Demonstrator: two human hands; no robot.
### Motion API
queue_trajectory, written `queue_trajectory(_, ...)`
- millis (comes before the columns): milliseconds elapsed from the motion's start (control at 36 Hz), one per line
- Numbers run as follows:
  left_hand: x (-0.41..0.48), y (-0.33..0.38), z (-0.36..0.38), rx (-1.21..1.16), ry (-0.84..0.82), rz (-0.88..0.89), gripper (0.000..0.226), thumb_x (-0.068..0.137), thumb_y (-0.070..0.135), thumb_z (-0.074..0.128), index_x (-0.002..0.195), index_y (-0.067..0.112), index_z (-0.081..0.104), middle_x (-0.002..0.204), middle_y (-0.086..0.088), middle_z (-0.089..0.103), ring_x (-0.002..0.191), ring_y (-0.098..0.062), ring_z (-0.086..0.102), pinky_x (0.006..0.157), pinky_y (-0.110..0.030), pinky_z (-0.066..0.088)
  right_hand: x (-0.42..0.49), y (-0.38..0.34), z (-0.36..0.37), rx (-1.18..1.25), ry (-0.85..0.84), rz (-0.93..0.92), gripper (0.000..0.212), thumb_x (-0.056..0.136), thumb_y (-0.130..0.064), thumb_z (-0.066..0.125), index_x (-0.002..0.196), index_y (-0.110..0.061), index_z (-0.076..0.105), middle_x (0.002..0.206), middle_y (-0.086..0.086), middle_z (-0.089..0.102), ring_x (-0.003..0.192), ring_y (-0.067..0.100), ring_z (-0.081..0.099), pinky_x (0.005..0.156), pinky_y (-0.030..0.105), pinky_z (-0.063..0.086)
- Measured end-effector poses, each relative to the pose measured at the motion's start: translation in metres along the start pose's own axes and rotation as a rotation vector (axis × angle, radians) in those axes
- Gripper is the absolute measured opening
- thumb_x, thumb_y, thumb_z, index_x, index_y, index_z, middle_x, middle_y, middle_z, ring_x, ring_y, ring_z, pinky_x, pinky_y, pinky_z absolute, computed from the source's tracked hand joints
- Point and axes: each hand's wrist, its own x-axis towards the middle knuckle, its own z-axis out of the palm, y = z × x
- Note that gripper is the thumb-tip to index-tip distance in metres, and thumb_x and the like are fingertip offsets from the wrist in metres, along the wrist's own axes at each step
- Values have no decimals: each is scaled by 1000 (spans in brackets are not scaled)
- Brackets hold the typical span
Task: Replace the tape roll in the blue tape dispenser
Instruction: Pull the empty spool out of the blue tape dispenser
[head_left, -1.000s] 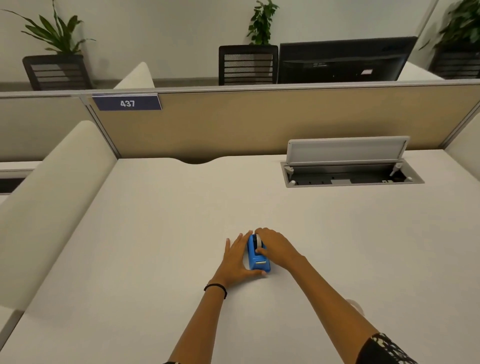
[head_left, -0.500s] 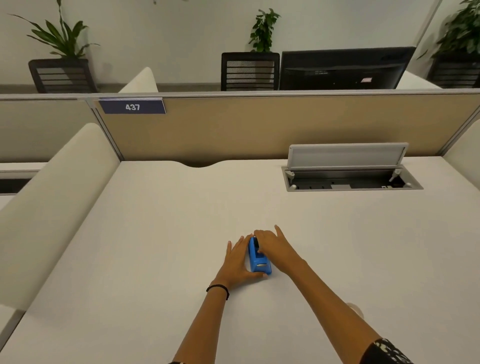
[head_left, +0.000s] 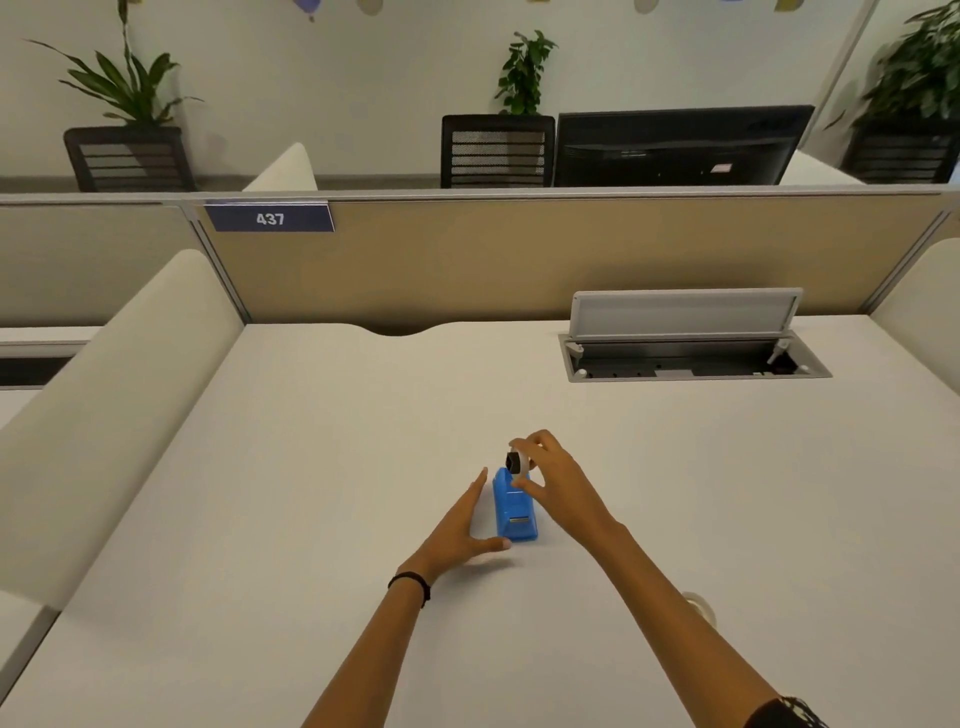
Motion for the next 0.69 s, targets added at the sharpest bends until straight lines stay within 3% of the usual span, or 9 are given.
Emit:
queue_trajectory(83, -15, 2, 4, -66, 89, -14, 83, 84, 43, 59, 147, 28, 6, 157, 6, 9, 143, -14, 15, 115, -34, 17, -10, 1, -4, 40, 28, -1, 41, 84, -14, 63, 123, -12, 50, 118, 11, 50, 93, 10, 51, 84, 18, 43)
queue_trajectory(194, -33, 12, 10, -190, 175, 22, 62, 90, 40, 50, 144, 31, 21, 152, 9, 25, 138, -8, 27, 111, -26, 24, -25, 2, -7, 111, 54, 0, 44, 81, -11, 65, 123, -14, 51, 113, 9, 53, 96, 15, 53, 76, 7, 43)
queue_trajectory(278, -46, 27, 15, -333, 195, 68, 45, 92, 33, 50, 134, 36, 35, 143, 13, 40, 127, -2, 42, 95, -7, 38, -39, 1, -9, 196, 64, 12, 44, 81, -7, 65, 122, -15, 53, 109, 6, 54, 90, 14, 54, 70, 3, 44)
queue_trajectory(333, -53, 39, 19, -397, 232, 89, 39, 92, 30, 51, 131, 31, 43, 136, 12, 48, 121, -1, 50, 86, -3, 43, -50, 0, -9, 248, 68, 11, 43, 81, -5, 65, 120, -18, 54, 106, 4, 56, 88, 13, 56, 69, 6, 45)
queue_trajectory(583, -72, 78, 41, -519, 416, 155, 26, 92, 24, 53, 116, 19, 60, 115, 4, 65, 107, -8, 60, 81, -4, 46, -90, -6, -5, 361, 88, 62, 43, 80, -8, 65, 114, -32, 52, 112, -10, 61, 90, 5, 59, 72, 14, 50)
queue_trajectory(694, -78, 84, 52, -550, 437, 153, 22, 90, 21, 56, 111, 22, 62, 108, 6, 66, 103, -10, 61, 76, -4, 47, -103, -9, -7, 386, 125, 100, 41, 79, -10, 67, 106, -35, 49, 98, -20, 60, 88, 0, 59, 72, 11, 50)
